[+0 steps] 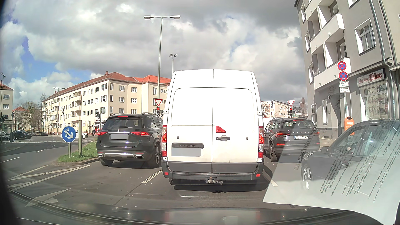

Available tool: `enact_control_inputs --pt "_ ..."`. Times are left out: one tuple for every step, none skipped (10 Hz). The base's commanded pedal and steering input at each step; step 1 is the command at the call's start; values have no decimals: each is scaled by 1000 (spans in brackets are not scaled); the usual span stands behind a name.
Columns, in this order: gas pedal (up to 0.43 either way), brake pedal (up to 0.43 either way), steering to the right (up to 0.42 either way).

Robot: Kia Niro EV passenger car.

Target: Follow the waypoints while adhering to traffic rules and regulations

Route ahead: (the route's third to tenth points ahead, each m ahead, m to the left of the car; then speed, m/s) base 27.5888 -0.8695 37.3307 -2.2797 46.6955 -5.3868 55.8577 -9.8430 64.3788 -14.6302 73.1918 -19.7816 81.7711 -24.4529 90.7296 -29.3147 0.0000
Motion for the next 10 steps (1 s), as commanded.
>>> enact_control_inputs --pt "0 390 -38" --pt "0 390 -38" --pt "0 390 -36" --pt "0 390 -33" --pt "0 390 -31" --pt "0 390 -31" --pt "0 390 -30" --pt "0 390 -30" --pt "0 390 -30" --pt "0 390 -30"
